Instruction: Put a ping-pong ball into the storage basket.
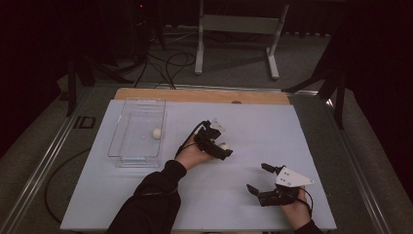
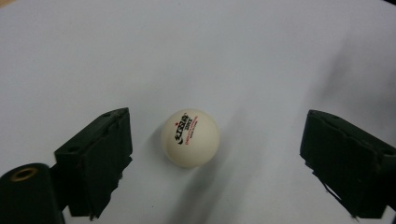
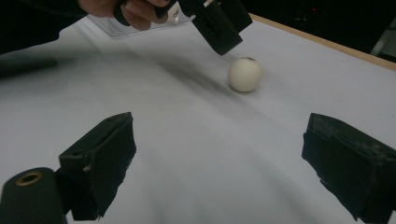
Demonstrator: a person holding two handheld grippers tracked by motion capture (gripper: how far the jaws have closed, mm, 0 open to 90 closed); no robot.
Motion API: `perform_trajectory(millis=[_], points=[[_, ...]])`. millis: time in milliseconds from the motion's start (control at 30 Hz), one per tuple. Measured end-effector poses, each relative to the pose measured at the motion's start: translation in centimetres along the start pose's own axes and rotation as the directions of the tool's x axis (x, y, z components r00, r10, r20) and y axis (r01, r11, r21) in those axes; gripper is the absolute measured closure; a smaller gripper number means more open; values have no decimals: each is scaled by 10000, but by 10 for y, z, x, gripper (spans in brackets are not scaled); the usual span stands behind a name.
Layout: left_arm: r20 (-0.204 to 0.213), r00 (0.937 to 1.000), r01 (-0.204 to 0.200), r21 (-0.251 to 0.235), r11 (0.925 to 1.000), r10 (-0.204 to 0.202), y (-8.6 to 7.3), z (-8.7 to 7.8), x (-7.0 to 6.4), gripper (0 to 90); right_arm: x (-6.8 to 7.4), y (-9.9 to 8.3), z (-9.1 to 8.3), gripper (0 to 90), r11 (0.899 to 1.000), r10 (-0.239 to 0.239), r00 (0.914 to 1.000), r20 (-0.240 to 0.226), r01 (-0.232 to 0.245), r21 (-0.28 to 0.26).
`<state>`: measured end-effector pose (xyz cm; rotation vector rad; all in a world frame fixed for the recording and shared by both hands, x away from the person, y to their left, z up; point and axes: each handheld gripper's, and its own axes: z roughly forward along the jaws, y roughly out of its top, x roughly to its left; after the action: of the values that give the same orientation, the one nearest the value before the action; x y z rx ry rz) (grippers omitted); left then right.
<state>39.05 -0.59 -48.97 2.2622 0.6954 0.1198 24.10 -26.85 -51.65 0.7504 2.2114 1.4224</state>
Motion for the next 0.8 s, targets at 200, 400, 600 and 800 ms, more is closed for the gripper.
perform_trajectory(millis=[200, 400, 600, 800], points=[[-21, 10000, 88, 176, 9998, -87, -3, 7, 3, 156, 0, 0, 0, 94, 10000, 17, 10000, -10, -17, -12], [-109, 9999, 10, 494, 9988, -5, -6, 14, 6, 178, 0, 0, 0, 94, 10000, 33, 10000, -37, -33, -2], [-270, 9996, -57, 598, 9982, 73, -7, 19, 8, 219, 0, 0, 0, 94, 10000, 31, 10000, -33, -31, -11], [-368, 9992, -156, 641, 9978, 180, -8, 23, 8, 282, 0, 0, 0, 94, 10000, 24, 10000, -37, -25, -38]])
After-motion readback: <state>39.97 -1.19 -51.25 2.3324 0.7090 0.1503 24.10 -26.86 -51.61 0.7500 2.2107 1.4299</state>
